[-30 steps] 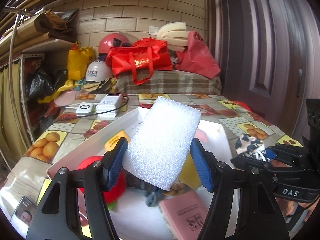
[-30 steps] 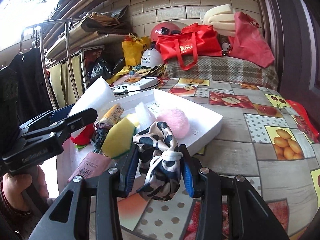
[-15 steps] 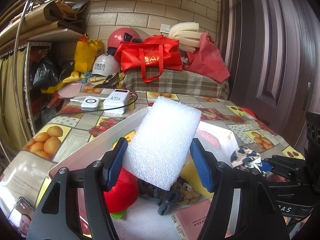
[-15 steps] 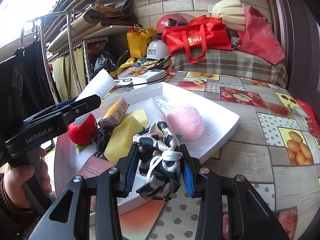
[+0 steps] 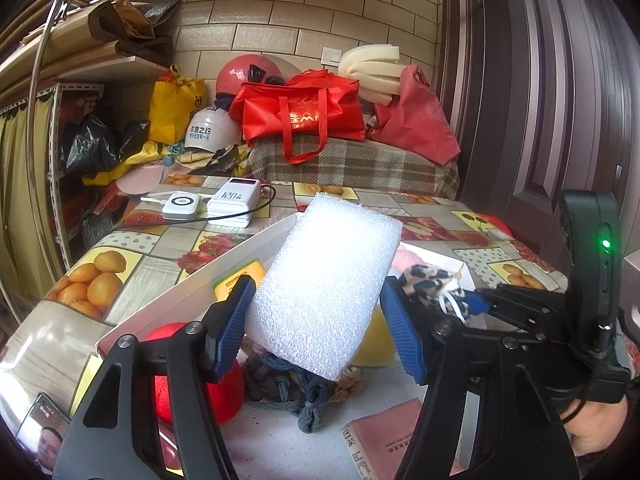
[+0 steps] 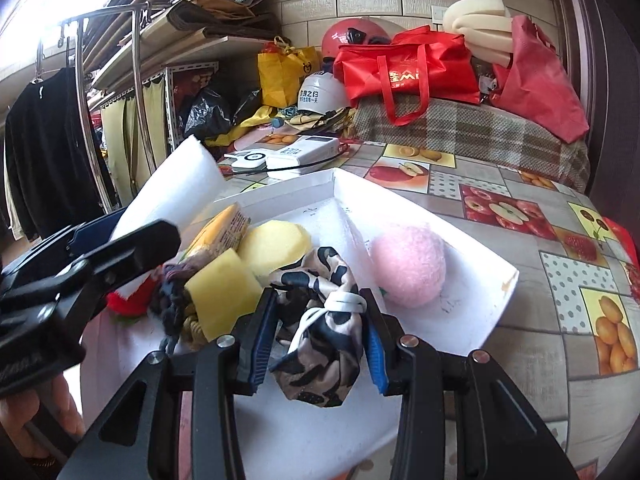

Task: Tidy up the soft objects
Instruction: 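Lower the foam block and patterned cloth into the tray and open both tools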

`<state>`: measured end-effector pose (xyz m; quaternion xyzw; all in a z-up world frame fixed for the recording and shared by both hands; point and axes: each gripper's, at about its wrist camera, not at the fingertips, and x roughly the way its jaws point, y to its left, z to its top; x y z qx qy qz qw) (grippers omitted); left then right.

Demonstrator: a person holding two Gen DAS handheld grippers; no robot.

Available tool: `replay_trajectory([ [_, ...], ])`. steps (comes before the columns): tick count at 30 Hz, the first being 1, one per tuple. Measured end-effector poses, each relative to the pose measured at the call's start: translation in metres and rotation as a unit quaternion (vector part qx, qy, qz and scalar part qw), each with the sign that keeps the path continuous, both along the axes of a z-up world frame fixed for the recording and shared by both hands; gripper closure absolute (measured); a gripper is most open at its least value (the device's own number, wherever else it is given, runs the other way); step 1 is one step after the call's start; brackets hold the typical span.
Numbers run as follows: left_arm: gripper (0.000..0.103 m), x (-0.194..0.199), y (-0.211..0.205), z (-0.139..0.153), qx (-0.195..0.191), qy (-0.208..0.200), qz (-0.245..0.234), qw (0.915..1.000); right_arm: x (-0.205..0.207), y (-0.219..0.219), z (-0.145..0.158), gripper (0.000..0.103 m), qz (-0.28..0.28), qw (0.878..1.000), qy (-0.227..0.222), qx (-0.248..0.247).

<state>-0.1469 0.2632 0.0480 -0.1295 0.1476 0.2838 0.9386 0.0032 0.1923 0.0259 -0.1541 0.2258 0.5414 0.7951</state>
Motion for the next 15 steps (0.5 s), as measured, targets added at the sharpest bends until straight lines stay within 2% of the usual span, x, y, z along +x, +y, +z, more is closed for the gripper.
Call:
replay_trajectory([
  [4, 0.038, 0.003, 0.004, 0.0, -0.004, -0.001, 0.006, 1.0, 0.009, 0.008, 0.003, 0.063, -0.017, 1.0, -0.004, 0.011],
  [9, 0.038, 0.013, 0.013, -0.003, -0.017, 0.008, 0.011, 0.9998, 0.017, 0.002, 0.005, 0.063, -0.022, 0.999, 0.013, 0.031],
  [15, 0.038, 0.013, 0.008, -0.001, 0.001, 0.01, 0.011, 0.9999, 0.0, 0.002, 0.008, 0.061, -0.007, 0.999, -0.029, 0.039],
])
